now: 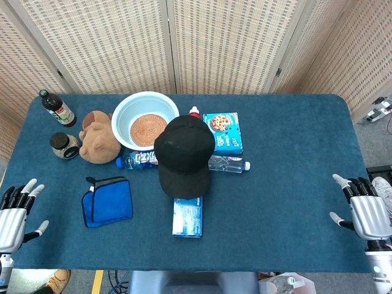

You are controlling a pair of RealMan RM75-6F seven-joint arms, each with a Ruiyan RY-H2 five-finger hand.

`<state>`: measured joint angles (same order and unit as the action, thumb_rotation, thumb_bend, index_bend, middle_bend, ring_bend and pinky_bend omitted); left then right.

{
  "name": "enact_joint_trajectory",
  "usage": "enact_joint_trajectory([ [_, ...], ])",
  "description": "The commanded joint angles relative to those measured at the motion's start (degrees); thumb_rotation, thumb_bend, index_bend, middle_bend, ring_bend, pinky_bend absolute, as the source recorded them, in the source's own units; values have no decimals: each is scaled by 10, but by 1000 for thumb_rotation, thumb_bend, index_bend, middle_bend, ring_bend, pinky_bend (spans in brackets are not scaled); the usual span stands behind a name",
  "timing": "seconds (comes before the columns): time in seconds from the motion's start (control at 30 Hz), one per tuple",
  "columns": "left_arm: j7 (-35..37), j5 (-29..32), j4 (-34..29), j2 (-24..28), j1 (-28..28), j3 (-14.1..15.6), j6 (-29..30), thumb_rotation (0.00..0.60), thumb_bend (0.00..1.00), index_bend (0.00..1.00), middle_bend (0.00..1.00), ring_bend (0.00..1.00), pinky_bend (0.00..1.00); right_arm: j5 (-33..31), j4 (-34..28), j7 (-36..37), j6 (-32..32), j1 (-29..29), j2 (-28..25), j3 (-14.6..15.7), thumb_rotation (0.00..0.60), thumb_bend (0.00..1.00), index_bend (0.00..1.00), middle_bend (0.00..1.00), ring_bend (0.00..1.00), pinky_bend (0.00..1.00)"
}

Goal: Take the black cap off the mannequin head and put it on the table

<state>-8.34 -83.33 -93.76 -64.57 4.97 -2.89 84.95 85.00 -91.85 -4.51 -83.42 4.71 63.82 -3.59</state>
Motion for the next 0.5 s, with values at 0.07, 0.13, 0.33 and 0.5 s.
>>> enact_joint_trajectory([
  [0.07, 1, -2, 1, -1, 0, 1, 1, 600, 201, 154, 60, 80, 0, 2, 2, 4, -1, 0, 1, 0, 600, 47, 157, 262, 176, 144],
  [0.13, 1, -4, 1, -1, -1, 1, 2, 600, 202, 154, 59, 81, 0, 4, 3, 6, -2, 0, 1, 0, 600, 47, 157, 263, 176, 144],
  [0.33, 0, -9, -3, 4, -3, 3, 8, 600, 202, 153, 59, 81, 0, 15, 7, 13, 0, 7, 0, 0, 600, 46, 157, 262, 176, 144],
  [0.5, -4, -10, -10, 6, -5, 3, 11, 600, 202, 154, 59, 82, 0, 39, 2, 14, 11, 26, -4, -2, 600, 47, 157, 262, 176, 144],
])
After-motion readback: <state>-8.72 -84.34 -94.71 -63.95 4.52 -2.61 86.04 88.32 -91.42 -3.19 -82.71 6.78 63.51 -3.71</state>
